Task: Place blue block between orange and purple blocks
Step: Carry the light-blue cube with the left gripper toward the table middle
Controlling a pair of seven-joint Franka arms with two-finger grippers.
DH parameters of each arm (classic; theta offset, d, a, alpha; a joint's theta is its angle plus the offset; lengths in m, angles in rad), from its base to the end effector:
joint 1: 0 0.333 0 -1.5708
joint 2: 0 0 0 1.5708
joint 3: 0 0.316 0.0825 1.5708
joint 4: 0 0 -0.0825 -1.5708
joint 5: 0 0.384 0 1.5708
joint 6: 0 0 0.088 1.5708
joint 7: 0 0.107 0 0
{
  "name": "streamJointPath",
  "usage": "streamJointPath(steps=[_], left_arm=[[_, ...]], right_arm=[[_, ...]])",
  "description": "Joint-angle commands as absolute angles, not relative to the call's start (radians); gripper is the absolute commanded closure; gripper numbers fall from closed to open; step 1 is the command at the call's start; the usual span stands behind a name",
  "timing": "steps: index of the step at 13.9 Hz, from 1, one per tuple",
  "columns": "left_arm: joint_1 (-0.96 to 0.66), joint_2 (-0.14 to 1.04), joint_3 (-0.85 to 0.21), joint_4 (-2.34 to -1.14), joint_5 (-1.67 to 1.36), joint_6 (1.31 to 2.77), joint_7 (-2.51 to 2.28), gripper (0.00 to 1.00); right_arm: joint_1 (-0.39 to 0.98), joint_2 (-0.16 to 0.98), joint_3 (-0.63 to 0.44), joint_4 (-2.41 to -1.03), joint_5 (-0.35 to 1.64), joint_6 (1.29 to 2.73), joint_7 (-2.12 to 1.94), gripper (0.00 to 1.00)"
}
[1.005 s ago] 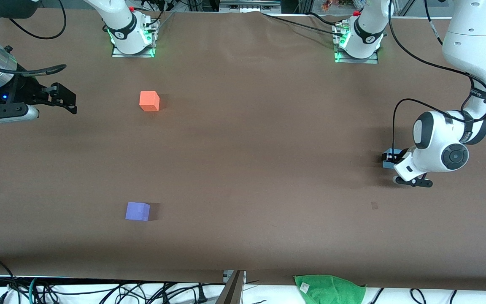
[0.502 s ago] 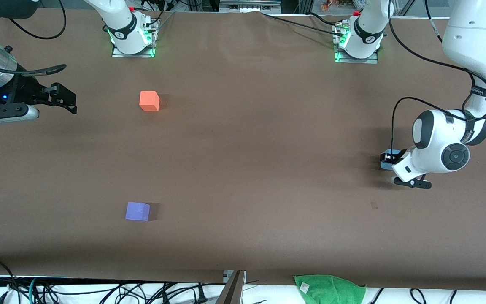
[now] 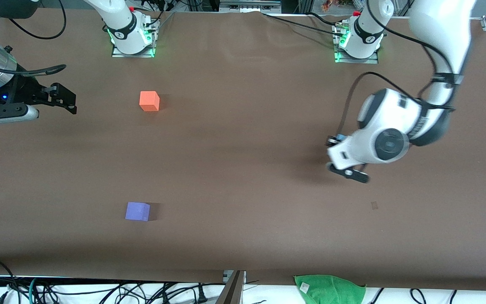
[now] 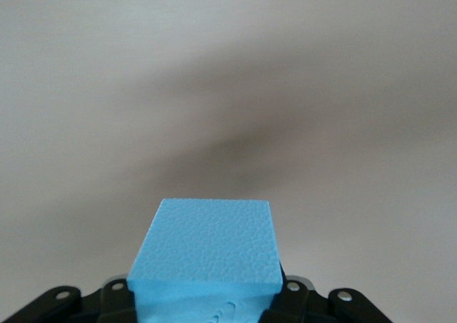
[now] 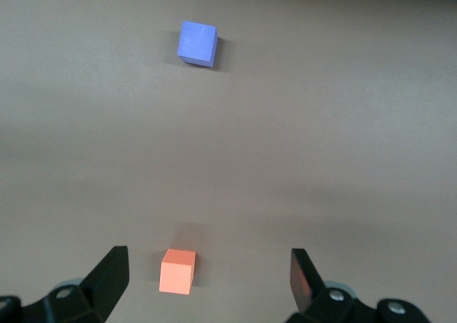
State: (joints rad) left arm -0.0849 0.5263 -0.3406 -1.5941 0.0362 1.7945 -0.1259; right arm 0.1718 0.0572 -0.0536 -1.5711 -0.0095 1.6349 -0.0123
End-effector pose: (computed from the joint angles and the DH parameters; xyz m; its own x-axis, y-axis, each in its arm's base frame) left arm 0.6037 -0.2415 0.3212 0.9063 -0.2919 -0.3055 -0.2746 -0.9564 0.0992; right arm 0.5732 0.0680 0.5977 0.9914 0.1308 0.0065 0.1307 -0.9913 0.0126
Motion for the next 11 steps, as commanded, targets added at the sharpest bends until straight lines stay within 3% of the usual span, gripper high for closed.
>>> streamJointPath(steps=[1, 5, 11], left_arm=[[-0.226, 0.647, -0.328, -1.432, -0.017, 1.773, -0.263, 0.96], [-0.435, 0.836, -0.319, -1.215, -0.011, 1.813, -0.569, 0.96], [-0.503, 0.93, -0.311, -1.216, -0.005, 1.954, -0.689, 0.93]], right_arm=[[0.166, 0.063, -0.051, -1.551, -0.008, 1.629, -0.028, 0.0], [0.169, 0.063, -0.051, -1.551, -0.014, 1.647, -0.02, 0.0], [0.173, 0.081, -0.048, -1.552, -0.006, 1.674, -0.028, 0.0]])
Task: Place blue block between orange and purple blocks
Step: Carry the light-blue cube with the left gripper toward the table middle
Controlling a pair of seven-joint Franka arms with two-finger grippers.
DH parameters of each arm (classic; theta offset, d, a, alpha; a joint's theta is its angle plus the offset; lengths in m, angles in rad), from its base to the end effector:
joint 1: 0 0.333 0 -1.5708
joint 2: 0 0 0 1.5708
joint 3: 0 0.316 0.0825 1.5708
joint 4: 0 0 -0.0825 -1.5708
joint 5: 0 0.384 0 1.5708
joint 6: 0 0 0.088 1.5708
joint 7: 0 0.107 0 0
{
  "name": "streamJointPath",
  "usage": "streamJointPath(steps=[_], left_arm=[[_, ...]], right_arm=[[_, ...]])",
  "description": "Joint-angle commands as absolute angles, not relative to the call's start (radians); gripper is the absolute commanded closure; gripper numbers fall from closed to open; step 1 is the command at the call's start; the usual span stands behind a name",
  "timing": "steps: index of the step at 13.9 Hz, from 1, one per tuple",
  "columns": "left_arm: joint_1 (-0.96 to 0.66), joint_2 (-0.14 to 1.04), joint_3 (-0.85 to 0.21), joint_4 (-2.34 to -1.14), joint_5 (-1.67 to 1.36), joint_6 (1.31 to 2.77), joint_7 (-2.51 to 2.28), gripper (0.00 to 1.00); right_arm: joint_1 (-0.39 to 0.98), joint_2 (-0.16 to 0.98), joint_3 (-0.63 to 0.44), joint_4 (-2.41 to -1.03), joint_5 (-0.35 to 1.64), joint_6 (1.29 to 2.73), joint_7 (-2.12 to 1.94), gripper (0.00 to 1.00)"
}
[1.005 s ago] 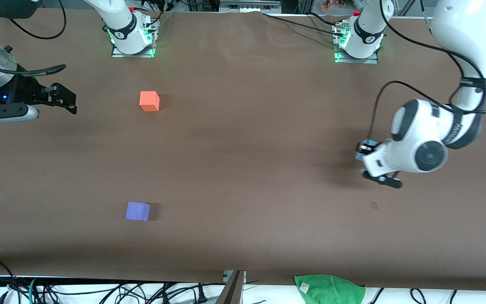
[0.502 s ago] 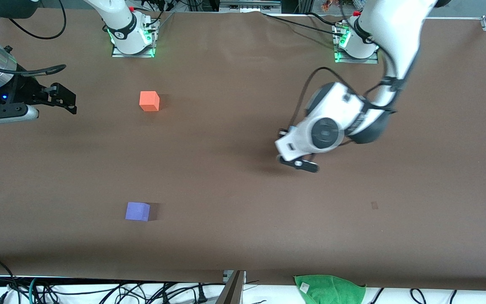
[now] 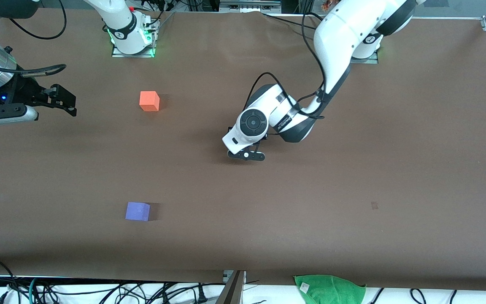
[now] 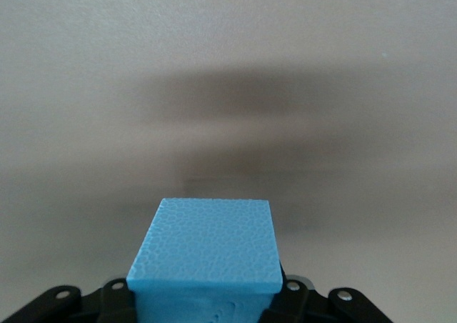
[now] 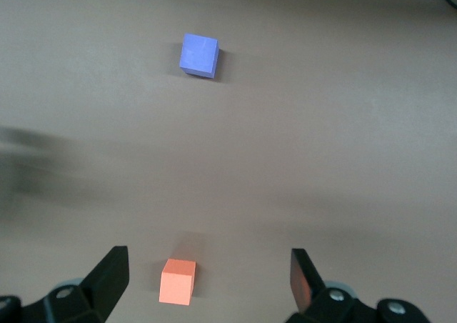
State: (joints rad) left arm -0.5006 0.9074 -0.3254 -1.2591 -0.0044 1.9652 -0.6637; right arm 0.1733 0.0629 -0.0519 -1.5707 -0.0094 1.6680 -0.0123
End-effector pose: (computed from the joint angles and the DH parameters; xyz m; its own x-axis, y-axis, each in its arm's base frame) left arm 0.5375 -0.4981 0.2162 0.9540 -0.0739 -0.2904 -0.0474 -0.9941 0.0972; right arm 0.5779 0.0705 0.5976 0.9903 0.1343 0.0343 0.1340 -0.9909 0.0131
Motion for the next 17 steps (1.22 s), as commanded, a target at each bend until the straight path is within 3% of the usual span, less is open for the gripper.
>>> streamJointPath(steps=[1, 3, 8, 14, 17], left_arm=[[-0.503, 0.933, -0.311, -1.219, -0.005, 1.954, -0.724, 0.83], [-0.514, 0.936, -0.311, -1.221, 0.0, 1.954, -0.755, 0.0], [-0.497, 0.885, -0.311, -1.218, 0.003, 1.931, -0.758, 0.0], [-0.387, 0.591, -0.311, -1.22, 0.003, 1.533, -0.738, 0.0], [-0.215, 0.448, -0.316, -1.218, 0.012, 1.463, -0.645, 0.0]], right_arm=[[0.178, 0.087, -0.046, -1.552, -0.005, 1.666, -0.017, 0.0], [0.179, 0.097, -0.043, -1.552, -0.003, 1.664, -0.018, 0.0], [0.207, 0.144, -0.041, -1.552, -0.008, 1.663, -0.024, 0.0], [0.284, 0.233, -0.04, -1.552, -0.026, 1.66, -0.038, 0.0], [0.343, 0.242, -0.034, -1.559, -0.015, 1.658, -0.026, 0.0]])
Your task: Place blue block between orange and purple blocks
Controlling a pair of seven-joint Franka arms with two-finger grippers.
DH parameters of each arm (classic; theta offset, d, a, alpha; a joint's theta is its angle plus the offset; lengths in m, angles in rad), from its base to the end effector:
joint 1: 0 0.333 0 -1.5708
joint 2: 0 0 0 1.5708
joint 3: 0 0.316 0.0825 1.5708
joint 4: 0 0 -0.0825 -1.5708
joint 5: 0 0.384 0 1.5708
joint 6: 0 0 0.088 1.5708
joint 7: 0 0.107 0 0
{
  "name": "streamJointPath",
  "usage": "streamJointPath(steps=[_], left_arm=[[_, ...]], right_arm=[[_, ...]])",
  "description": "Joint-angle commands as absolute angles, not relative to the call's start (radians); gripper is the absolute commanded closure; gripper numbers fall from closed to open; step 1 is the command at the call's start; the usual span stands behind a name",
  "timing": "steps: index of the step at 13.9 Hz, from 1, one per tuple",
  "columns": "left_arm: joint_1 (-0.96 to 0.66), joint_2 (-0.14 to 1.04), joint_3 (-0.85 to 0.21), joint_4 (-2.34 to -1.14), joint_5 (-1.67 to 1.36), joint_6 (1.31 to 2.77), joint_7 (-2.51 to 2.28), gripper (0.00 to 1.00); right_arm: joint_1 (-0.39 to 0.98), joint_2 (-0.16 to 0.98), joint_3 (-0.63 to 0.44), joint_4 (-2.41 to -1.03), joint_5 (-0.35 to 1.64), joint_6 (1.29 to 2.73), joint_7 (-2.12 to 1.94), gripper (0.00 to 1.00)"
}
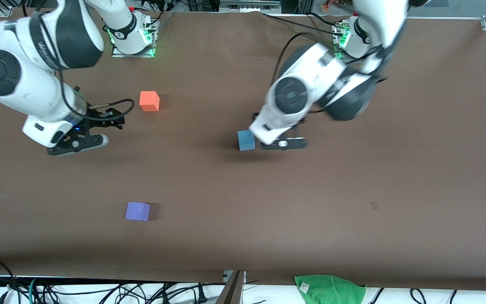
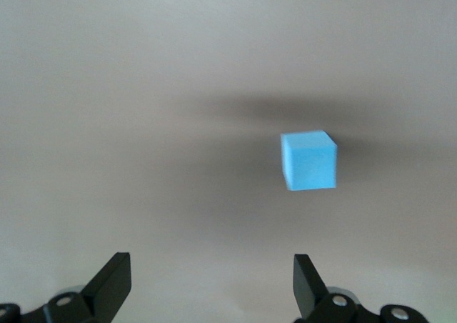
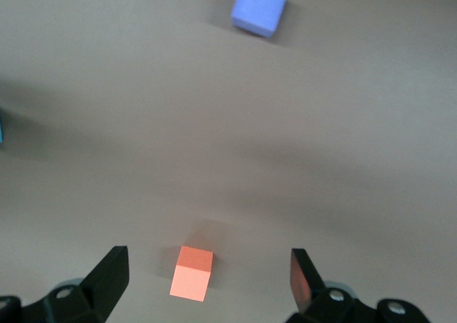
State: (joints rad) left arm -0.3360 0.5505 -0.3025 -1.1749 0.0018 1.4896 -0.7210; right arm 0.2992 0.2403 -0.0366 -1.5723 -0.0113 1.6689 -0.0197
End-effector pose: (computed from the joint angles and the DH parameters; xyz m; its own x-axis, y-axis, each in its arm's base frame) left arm 0.5796 -0.3669 0.4693 0.9596 0.1072 -0.2602 0.1047 -0.9942 -0.0236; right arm 0.5982 0.1617 0.4900 0.9502 0.2767 -0.1434 0.2819 -0.9593 0.0169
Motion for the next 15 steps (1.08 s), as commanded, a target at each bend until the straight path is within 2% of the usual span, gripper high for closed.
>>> streamJointPath(steps=[1, 4, 7, 9, 10, 12, 13, 15], left_arm=[[-0.163, 0.418, -0.316, -1.216, 0.011, 1.462, -0.571, 0.0], [-0.031, 0.348, -0.313, -1.215, 0.012, 1.398, -0.291, 0.0], [0.064, 0.336, -0.31, -1.223, 0.055, 1.362, -0.123, 0.0], [0.115, 0.339, -0.308, -1.229, 0.072, 1.393, -0.027, 0.0], [0.115, 0.289, -0.284, -1.306, 0.066, 1.467, 0.009, 0.0], [0.043, 0.069, -0.122, -1.644, -0.006, 1.738, 0.018, 0.0], [0.002, -0.015, -0.051, -1.774, -0.035, 1.841, 0.023, 0.0], [-0.023, -0.055, -0.023, -1.821, -0.031, 1.858, 0.018, 0.0]], right_arm=[[0.366, 0.259, -0.034, -1.557, -0.002, 1.664, -0.025, 0.0], [0.432, 0.328, -0.032, -1.557, 0.089, 1.748, 0.078, 0.0], [0.573, 0.435, -0.034, -1.552, 0.161, 1.955, 0.327, 0.0], [0.673, 0.53, -0.034, -1.54, 0.16, 2.118, 0.487, 0.0], [0.716, 0.587, -0.034, -1.51, 0.16, 2.191, 0.533, 0.0], [0.78, 0.676, -0.035, -1.444, 0.153, 2.25, 0.592, 0.0], [0.808, 0.716, -0.038, -1.409, 0.152, 2.261, 0.597, 0.0], [0.824, 0.747, -0.04, -1.391, 0.121, 2.269, 0.595, 0.0]])
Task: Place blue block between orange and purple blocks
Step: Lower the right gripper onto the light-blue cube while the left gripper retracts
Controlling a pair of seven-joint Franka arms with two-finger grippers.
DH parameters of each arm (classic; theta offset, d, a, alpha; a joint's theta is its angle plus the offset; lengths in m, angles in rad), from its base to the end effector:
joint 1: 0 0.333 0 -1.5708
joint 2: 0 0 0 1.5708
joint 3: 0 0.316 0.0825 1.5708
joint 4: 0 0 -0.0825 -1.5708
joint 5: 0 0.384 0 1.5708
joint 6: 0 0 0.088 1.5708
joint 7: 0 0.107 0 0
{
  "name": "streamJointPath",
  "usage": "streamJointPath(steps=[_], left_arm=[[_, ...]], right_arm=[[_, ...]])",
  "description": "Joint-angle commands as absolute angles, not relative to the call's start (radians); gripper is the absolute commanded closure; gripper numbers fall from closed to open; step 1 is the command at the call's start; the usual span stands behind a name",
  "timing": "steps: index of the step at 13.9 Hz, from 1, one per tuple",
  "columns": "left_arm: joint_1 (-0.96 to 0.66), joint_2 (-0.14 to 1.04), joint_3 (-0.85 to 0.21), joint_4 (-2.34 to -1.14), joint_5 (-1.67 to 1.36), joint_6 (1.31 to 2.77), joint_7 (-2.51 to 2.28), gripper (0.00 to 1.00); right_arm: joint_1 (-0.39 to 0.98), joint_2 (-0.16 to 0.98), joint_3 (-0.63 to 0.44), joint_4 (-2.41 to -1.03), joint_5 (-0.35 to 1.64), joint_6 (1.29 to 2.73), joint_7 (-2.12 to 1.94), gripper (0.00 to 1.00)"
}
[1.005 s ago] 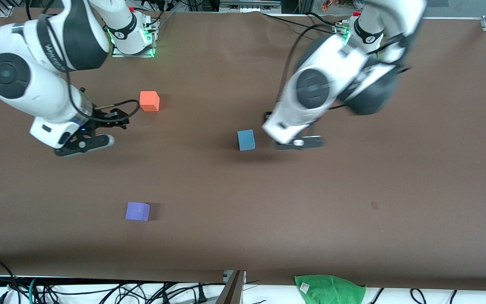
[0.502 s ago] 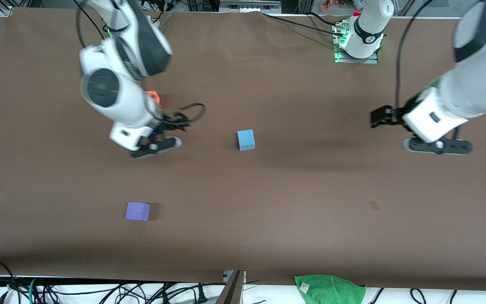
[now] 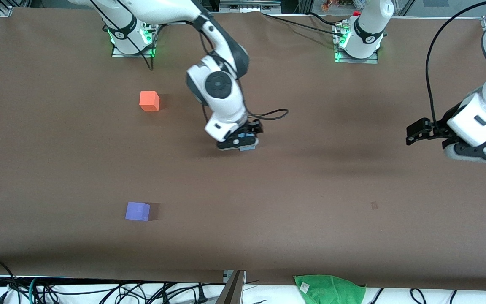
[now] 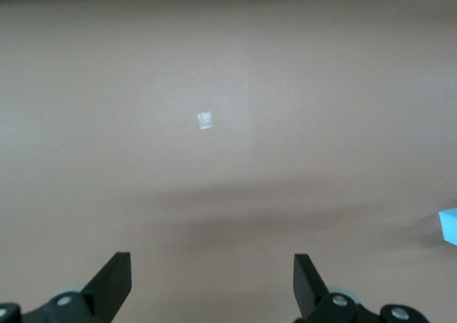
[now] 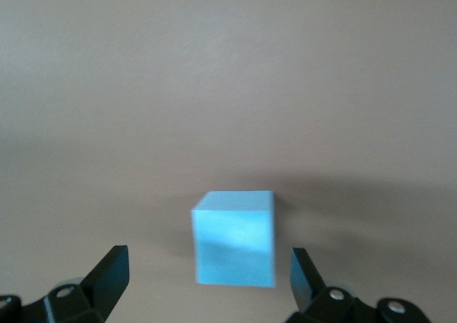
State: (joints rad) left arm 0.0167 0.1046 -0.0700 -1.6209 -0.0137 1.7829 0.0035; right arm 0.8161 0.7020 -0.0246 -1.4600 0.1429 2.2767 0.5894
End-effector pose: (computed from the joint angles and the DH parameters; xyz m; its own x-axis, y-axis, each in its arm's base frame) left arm 0.6003 -0.0313 0.5594 0.9969 -0.0530 0.0577 -0.0543 -0.9983 0.0206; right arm 0.5093 0.5253 0.2795 0.9922 0.1194 0.0349 0.1232 -0.9815 -0.1467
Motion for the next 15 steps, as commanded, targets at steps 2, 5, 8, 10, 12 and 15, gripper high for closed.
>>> streamJointPath(steps=[2, 5, 8, 10, 12, 15], left_arm=[[-0.014, -0.043, -0.026, -1.79, -0.026, 1.797, 0.011, 0.0], [-0.014, -0.009, -0.028, -1.72, 0.017, 1.689, 0.011, 0.0], [-0.014, -0.008, -0.031, -1.718, 0.017, 1.684, 0.015, 0.0], [-0.014, -0.008, -0.031, -1.717, 0.017, 1.684, 0.015, 0.0], [-0.014, -0.008, -0.031, -1.713, 0.017, 1.684, 0.015, 0.0], [-0.017, -0.006, -0.031, -1.712, 0.017, 1.683, 0.014, 0.0]], right_arm=[[0.822, 0.752, -0.038, -1.391, 0.068, 2.27, 0.581, 0.0], [0.822, 0.77, -0.04, -1.393, 0.015, 2.27, 0.575, 0.0], [0.83, 0.805, -0.04, -1.394, 0.014, 2.273, 0.574, 0.0], [0.839, 0.831, -0.04, -1.396, 0.009, 2.318, 0.574, 0.0], [0.848, 0.853, -0.04, -1.396, -0.005, 2.339, 0.581, 0.0], [0.844, 0.854, -0.04, -1.396, 0.003, 2.339, 0.575, 0.22]])
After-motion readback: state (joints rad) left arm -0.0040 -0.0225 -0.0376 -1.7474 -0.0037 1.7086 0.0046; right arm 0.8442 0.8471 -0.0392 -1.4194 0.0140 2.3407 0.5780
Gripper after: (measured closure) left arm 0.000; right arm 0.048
